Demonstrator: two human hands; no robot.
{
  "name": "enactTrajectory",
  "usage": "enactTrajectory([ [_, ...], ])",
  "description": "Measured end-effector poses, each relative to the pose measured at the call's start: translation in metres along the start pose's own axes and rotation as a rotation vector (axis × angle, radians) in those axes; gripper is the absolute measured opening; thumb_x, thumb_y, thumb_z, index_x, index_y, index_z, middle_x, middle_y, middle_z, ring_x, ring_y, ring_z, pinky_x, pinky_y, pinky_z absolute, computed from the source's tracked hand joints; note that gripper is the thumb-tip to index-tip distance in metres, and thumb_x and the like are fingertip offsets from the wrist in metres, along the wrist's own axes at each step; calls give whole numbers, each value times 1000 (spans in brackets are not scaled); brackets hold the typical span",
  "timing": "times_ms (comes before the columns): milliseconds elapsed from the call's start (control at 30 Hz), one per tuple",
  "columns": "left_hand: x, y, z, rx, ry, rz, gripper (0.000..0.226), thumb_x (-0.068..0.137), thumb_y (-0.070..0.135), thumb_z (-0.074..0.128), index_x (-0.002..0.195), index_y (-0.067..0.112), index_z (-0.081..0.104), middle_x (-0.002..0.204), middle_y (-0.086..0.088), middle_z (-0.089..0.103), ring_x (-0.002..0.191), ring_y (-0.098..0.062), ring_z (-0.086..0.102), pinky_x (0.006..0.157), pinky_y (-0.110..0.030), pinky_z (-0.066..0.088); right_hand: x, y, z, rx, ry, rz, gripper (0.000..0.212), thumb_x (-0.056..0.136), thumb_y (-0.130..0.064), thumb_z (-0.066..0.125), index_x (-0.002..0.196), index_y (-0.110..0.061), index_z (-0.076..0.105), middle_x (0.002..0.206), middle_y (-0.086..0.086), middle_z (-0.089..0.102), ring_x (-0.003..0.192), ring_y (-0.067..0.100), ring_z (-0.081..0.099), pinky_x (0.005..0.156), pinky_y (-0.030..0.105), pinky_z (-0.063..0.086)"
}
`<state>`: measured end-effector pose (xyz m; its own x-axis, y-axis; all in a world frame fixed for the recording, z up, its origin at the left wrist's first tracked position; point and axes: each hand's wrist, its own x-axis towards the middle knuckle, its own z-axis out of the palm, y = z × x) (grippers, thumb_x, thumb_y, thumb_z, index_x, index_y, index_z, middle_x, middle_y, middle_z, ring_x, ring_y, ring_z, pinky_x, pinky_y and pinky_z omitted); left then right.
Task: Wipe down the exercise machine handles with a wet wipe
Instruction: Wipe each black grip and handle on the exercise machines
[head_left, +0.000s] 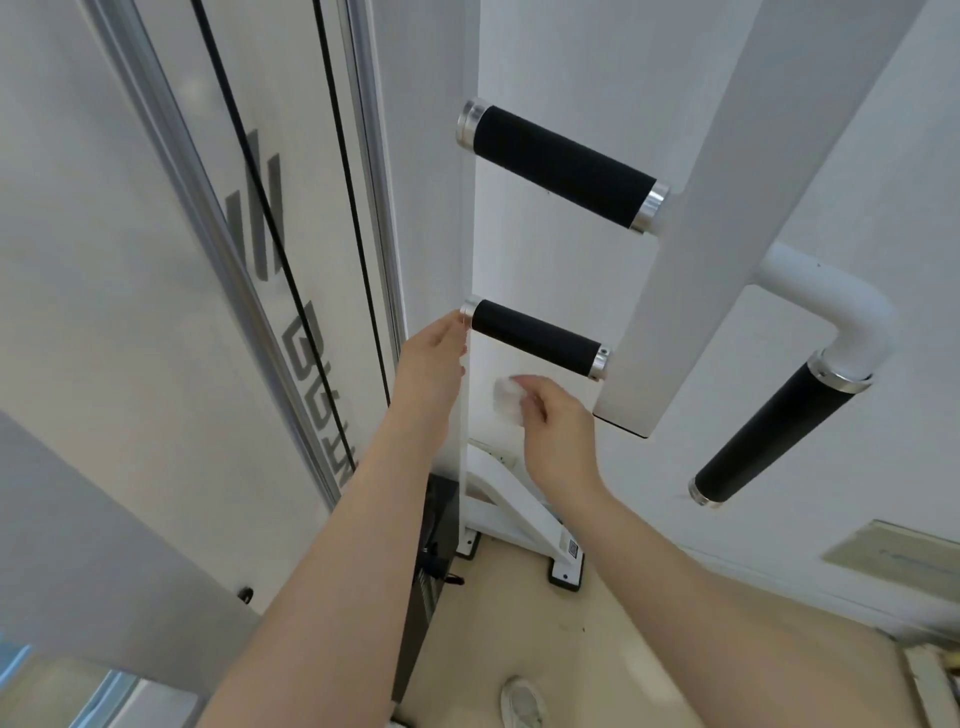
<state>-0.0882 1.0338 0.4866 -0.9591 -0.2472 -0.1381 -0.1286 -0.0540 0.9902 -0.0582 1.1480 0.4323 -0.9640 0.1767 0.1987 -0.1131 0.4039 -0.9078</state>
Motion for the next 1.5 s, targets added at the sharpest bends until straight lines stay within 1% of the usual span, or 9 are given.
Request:
enactTrajectory([
  [67, -4, -1, -1, 38, -13, 44, 25, 97, 21, 44, 113, 28, 62, 99, 11, 61, 108, -12, 56, 102, -33, 43, 8, -8, 18, 634, 77, 532, 31, 94, -5, 46, 124, 4, 52, 120, 13, 56, 111, 26, 56, 106, 31, 38],
  [200, -10, -5, 0, 50, 11, 123, 26, 95, 13, 44, 102, 28, 63, 94, 13, 62, 98, -7, 59, 92, -22, 45, 29, -21, 33, 1608, 208, 864, 19, 95, -2, 46, 111, -3, 56, 109, 12, 56, 96, 21, 61, 95, 25, 45],
  [667, -3, -4, -7, -37, 74, 69, 13, 84, 15, 64, 97, 17, 63, 92, 0, 65, 86, -7, 61, 67, -13, 44, 9, -52, 45, 1362, -284, 614, 30, 96, 3, 34, 103, -8, 61, 102, 12, 65, 98, 20, 61, 101, 31, 42],
  [800, 0, 0, -4, -41, 54, 67, 15, 84, 14, 63, 99, 13, 63, 88, 1, 64, 80, -7, 60, 63, -12, 44, 11, -55, 37, 1347, -144, 658, 21, 96, 1, 39, 96, -1, 60, 104, 14, 62, 101, 21, 59, 100, 32, 43],
  [933, 0, -2, -5, -58, 35, 55, 11, 88, 11, 58, 97, 16, 62, 86, 4, 64, 79, -9, 60, 77, -18, 47, 24, -24, 20, 1261, -125, 762, 39, 64, -63, 70, 75, -27, 64, 95, -7, 50, 101, 9, 46, 112, 27, 27],
  [1033, 1, -1, -5, -86, 32, 14, 9, 90, 13, 57, 93, 20, 60, 90, 4, 65, 79, -8, 65, 79, -21, 50, 19, -25, 10, 1120, 40, 625, 21, 94, -25, 54, 107, -9, 59, 109, -4, 57, 108, 4, 49, 96, 11, 33],
  [1133, 0, -1, -4, -138, 13, -28, 8, 90, 15, 57, 97, 20, 59, 97, 0, 69, 78, -10, 68, 80, -25, 53, 14, -39, 16, 1175, 59, 675, 19, 95, 4, 41, 99, -2, 58, 100, 7, 59, 97, 12, 56, 97, 22, 41],
  [1367, 3, -7, 1, -334, -62, -148, 14, 93, 15, 54, 107, 12, 56, 100, -7, 70, 83, -17, 70, 74, -27, 56, -6, -38, -6, 1639, 90, 650, 19, 91, 7, 47, 108, 6, 57, 103, 13, 59, 96, 16, 59, 74, 24, 57],
  [1500, 2, -14, 5, -539, -181, -365, 24, 92, 22, 56, 107, 4, 58, 94, -11, 68, 81, -24, 67, 74, -35, 57, -20, -57, -5, 929, -23, 343, 14, 91, 0, 52, 98, -3, 63, 97, 11, 66, 88, 16, 62, 84, 24, 53],
])
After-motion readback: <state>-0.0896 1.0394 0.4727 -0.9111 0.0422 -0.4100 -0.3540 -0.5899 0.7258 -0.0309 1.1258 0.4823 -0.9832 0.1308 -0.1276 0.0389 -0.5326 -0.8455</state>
